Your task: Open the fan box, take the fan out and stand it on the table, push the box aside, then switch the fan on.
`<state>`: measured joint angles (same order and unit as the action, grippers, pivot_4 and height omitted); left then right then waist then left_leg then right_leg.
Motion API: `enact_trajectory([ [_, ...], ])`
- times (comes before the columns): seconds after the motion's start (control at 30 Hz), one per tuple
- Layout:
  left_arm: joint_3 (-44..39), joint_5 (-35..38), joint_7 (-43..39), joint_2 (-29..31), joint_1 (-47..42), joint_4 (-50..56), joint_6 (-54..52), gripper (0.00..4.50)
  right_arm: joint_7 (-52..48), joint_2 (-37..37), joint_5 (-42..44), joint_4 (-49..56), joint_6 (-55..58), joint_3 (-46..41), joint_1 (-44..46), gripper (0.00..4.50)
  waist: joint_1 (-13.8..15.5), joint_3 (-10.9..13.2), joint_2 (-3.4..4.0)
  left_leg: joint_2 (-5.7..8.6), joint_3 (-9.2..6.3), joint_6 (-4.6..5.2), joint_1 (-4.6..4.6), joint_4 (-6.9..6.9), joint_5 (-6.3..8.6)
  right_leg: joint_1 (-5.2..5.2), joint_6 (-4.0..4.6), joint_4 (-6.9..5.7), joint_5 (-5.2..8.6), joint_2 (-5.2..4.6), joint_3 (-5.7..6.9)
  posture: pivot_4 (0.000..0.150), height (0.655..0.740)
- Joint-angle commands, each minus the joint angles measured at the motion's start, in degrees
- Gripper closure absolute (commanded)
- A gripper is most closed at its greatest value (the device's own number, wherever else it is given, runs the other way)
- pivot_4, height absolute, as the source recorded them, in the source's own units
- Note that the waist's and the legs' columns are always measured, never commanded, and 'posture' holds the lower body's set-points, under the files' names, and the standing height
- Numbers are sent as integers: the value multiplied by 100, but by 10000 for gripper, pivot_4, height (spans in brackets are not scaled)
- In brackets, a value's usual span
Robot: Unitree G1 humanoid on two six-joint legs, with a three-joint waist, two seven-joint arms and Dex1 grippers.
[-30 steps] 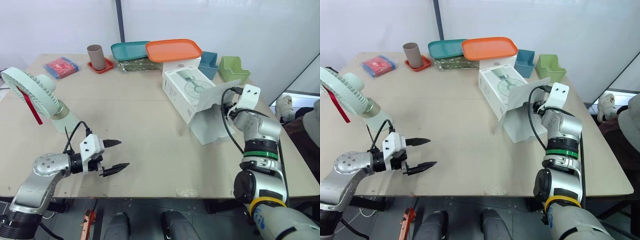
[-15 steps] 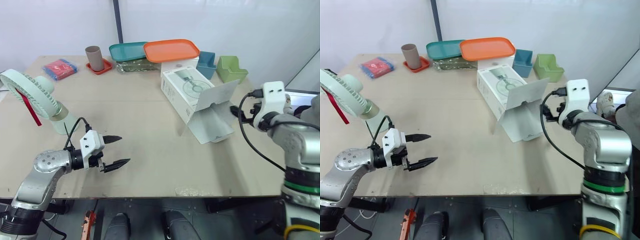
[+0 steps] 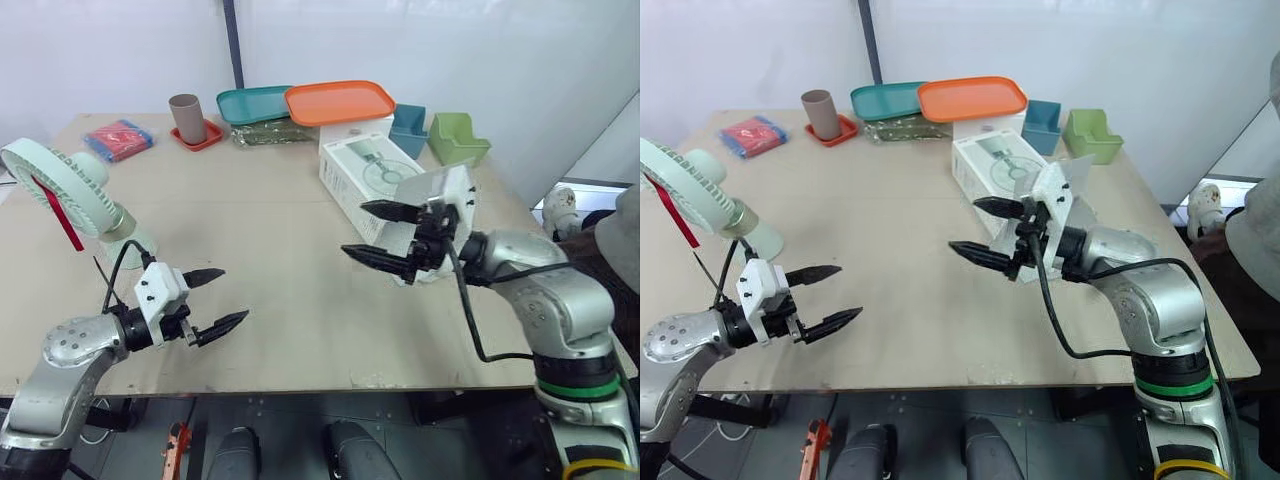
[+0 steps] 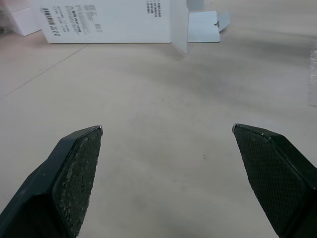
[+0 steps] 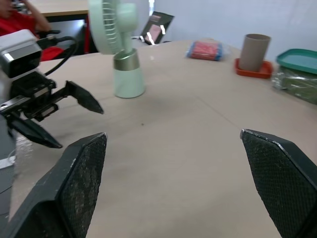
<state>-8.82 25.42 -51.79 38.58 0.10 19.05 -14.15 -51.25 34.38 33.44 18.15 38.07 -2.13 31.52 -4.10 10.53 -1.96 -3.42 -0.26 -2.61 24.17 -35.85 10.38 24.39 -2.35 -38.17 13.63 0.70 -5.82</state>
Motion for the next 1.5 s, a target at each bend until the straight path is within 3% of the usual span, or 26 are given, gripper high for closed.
enact_trajectory([
  [0.03,-292,14,399,-120,390,579,-11,0,-225,-163,-46,-276,-357,178,273,981,-3,-1,-1,-1,0,-1,2,0,0,2,0,1,1,0,0,1500,7400],
  [0.17,-706,-27,1469,-776,1082,1521,-26,0,-467,-470,-236,-996,-599,596,675,981,-35,0,-1,-2,1,-1,2,7,1,4,-19,2,-6,1,-1,1500,7400],
  [0.37,-693,-926,2877,-1814,2076,2834,196,0,-1061,-637,-558,-1800,-939,1083,1040,981,-26,-2,-4,-1,3,-1,-3,8,1,2,-22,0,-12,1,-6,1500,7400],
  [0.5,-737,-1303,3825,-2511,2264,3340,84,0,-1319,-801,-635,-2140,-1071,1177,1229,981,-19,-2,-5,6,8,-1,-3,0,1,1,-5,3,-7,1,-18,1500,7400],
  [0.63,-804,-1839,4513,-2822,2023,3396,-74,0,-1442,-915,-800,-2420,-1220,1284,1306,981,-24,-3,-6,13,8,-1,-6,-14,0,-2,-10,2,-15,2,-29,1500,7400],
  [0.73,-972,-1885,4589,-2786,1935,3353,-169,0,-1415,-1046,-857,-2447,-1194,1333,1368,981,-32,-3,-7,15,7,-1,-5,-18,-1,-3,-12,2,-17,4,-33,1500,7400],
  [0.93,-1187,-2414,5674,-3294,934,2925,-49,0,-1529,-1111,-969,-2582,-1213,1354,1412,981,-28,-4,-9,18,5,-1,-2,-18,-1,-4,-23,3,-22,5,-33,1500,7400],
  [1.5,-818,-2736,6341,-3631,-473,1542,296,0,-1466,-1200,-1033,-2394,-1106,1394,1348,981,-27,-4,-11,25,1,-2,3,-20,-1,-5,-55,3,-38,4,-36,1500,7400],
])
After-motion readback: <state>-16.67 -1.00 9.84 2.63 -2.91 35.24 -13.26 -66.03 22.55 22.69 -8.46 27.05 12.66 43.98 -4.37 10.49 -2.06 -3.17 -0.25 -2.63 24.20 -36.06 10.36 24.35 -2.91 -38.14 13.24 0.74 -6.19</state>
